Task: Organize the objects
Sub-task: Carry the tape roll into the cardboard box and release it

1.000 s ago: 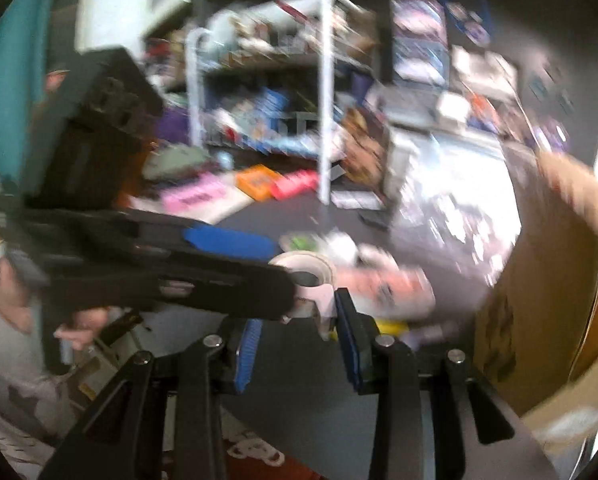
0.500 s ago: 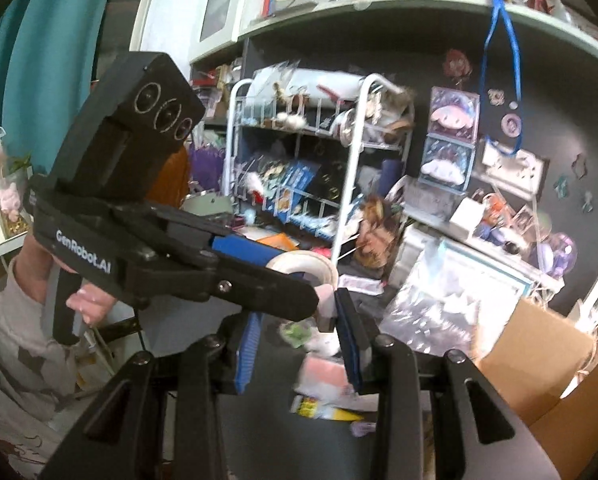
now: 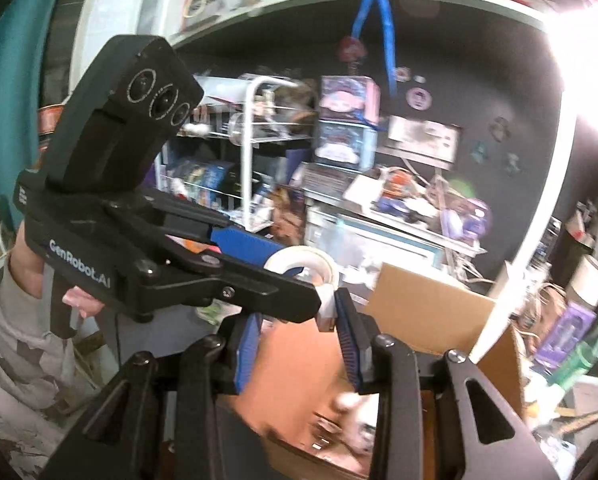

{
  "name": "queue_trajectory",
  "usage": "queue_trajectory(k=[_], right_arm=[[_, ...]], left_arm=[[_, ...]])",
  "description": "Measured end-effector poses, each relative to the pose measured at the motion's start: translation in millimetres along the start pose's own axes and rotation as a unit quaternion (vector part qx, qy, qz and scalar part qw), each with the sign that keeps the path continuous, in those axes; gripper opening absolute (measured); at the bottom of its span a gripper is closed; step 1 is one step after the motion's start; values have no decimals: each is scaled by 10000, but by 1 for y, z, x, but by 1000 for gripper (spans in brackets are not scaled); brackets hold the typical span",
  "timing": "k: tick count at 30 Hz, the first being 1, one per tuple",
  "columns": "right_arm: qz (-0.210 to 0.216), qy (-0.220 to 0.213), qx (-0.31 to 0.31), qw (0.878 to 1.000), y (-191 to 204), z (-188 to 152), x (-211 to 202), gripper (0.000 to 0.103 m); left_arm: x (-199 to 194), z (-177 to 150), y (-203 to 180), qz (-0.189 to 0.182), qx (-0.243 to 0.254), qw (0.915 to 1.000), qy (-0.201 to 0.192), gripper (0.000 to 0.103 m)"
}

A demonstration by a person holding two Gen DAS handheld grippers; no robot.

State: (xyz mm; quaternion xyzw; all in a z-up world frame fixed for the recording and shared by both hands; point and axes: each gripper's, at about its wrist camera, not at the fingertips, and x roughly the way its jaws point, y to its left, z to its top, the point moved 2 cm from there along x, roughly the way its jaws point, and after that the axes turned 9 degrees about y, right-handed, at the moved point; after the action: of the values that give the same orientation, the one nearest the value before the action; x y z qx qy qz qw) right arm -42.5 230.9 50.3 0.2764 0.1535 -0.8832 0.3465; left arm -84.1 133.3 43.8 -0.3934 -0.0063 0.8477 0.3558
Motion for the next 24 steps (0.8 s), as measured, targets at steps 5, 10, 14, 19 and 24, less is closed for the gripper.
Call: queue_trajectory(k=[5, 10, 14, 19, 24], right_arm=[[-102, 274, 179, 9994, -30, -10, -4, 33], [-129, 552, 287, 9980, -48, -18, 1, 33], [-131, 755, 386, 9963, -57, -24, 6, 33], [-213, 902, 378, 9950, -62, -30, 10, 36], [-411, 889, 387, 9944, -67, -33, 6, 51]], left_arm=[[28, 15, -6, -185, -44, 9993, 310, 44], [51, 23, -8, -249, -97, 9977, 622, 44], [62, 24, -11, -100, -28, 9968, 795, 44], [69, 23, -15, 25, 49, 9958, 912, 45], [68, 23, -17, 239, 57, 9958, 878, 74]])
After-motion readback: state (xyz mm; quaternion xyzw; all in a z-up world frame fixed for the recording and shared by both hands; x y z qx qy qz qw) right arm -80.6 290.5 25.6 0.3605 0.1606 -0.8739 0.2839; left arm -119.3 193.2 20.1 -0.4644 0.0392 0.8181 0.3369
